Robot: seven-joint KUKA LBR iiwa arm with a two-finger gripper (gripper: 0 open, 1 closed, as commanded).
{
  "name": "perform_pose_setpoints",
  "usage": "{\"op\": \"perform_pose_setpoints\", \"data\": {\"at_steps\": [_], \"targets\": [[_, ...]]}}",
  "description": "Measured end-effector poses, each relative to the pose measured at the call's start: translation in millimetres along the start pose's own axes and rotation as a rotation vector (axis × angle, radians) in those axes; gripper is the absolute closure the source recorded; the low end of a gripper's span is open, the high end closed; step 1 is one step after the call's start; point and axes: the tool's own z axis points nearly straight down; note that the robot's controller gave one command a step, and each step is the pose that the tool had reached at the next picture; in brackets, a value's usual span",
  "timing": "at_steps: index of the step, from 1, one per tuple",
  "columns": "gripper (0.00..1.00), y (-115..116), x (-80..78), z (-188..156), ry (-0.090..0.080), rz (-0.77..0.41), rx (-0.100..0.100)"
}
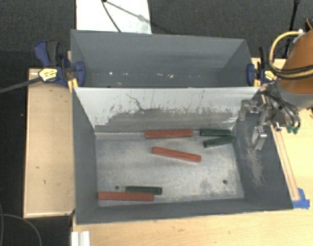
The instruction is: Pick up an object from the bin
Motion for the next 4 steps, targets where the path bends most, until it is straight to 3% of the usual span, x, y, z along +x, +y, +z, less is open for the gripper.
{"op": "perform_pose_setpoints", "data": {"at_steps": [1, 2, 4], "targets": [[0.00, 69, -5.7, 133, -0.004, 0.013, -0.002], [0.00, 163, 13.4, 129, -0.005, 0.078, -0.005], [0.00, 162, 12.0, 128, -0.008, 0.068, 0.001]]}}
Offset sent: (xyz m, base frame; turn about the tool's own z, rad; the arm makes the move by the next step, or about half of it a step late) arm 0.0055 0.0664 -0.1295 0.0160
